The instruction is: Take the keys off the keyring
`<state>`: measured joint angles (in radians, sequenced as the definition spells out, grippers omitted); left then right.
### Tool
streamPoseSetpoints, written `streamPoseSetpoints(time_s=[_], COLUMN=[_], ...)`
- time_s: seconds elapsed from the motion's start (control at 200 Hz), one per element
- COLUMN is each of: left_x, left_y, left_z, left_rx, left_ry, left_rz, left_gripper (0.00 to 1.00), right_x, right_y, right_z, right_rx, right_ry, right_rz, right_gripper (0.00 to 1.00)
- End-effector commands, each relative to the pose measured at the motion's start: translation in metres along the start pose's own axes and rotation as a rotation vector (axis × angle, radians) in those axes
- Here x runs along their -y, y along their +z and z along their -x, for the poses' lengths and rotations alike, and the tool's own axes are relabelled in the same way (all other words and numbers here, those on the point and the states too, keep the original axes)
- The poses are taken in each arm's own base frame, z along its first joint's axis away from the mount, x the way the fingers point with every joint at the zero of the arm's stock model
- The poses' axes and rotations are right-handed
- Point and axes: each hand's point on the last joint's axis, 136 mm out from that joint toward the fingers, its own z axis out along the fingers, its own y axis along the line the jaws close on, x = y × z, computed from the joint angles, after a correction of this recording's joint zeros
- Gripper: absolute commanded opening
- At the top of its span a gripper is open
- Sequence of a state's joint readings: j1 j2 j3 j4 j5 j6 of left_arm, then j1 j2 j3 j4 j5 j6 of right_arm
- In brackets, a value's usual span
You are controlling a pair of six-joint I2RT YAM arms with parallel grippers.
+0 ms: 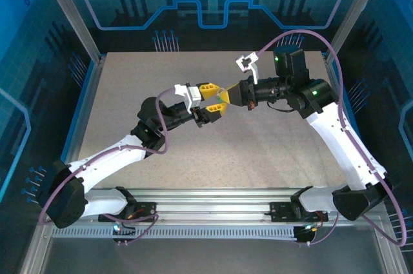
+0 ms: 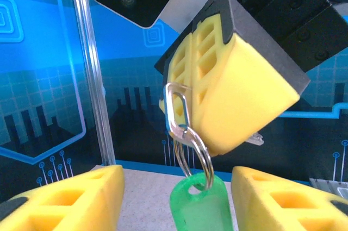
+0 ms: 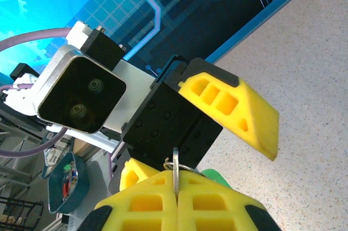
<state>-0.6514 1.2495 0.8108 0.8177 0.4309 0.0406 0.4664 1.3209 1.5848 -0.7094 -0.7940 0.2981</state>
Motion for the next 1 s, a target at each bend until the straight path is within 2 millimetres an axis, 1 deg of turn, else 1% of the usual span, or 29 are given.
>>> streamPoseSetpoints(time_s=[0.0,0.16,0.245,0.335,0.39,0.455,0.675,0.725,0.775,0.831,0.911,0.956,0.996], left_x=[0.0035,0.0035,0.0034,0.0032,0.0041,0.005,0.0065,0.0064,0.0048,0.0043,0.002,0.0016,0.0], left_y=[0.0012,0.0016,0.0016,0.0008,-0.0002,-0.0014,-0.0023,-0.0022,-0.0022,-0.0023,-0.002,-0.0021,-0.0023], left_z=[0.0283,0.03,0.0318,0.0336,0.0351,0.0369,0.0347,0.0353,0.0358,0.0364,0.0363,0.0365,0.0364], left_rx=[0.067,0.071,0.078,0.082,0.086,0.089,0.077,0.078,0.079,0.079,0.075,0.072,0.067], left_ry=[0.058,0.06,0.06,0.063,0.064,0.068,0.067,0.067,0.071,0.077,0.074,0.075,0.072], left_rz=[-0.007,-0.01,-0.008,-0.004,-0.005,-0.007,-0.012,-0.012,-0.004,-0.001,0.011,0.014,0.024], left_gripper=[0.52,0.48,0.48,0.51,0.51,0.49,0.29,0.22,0.21,0.13,0.04,0.0,0.0], right_x=[-0.0084,-0.0089,-0.0083,-0.007,-0.0071,-0.007,-0.0085,-0.0089,-0.0087,-0.009,-0.009,-0.0093,-0.0081], right_y=[0.0019,0.0019,0.0026,0.0038,0.0036,0.0037,0.004,0.004,0.004,0.004,0.0031,0.0028,0.0024], right_z=[-0.0011,-0.0006,-0.0015,-0.0024,-0.0029,-0.0027,-0.0013,-0.0013,-0.0014,-0.0021,-0.0024,-0.0025,-0.0028], right_rx=[-0.003,0.0,-0.002,-0.005,-0.005,-0.006,-0.001,0.0,0.0,-0.001,0.001,0.002,0.003], right_ry=[-0.003,-0.002,0.0,0.004,0.004,0.003,0.005,0.005,0.006,0.006,0.003,-0.001,-0.003], right_rz=[0.041,0.044,0.046,0.048,0.047,0.045,0.056,0.059,0.058,0.059,0.055,0.054,0.05], right_gripper=[0.0,0.0,0.0,0.0,0.0,0.0,0.0,0.0,0.0,0.0,0.0,0.0,0.0])
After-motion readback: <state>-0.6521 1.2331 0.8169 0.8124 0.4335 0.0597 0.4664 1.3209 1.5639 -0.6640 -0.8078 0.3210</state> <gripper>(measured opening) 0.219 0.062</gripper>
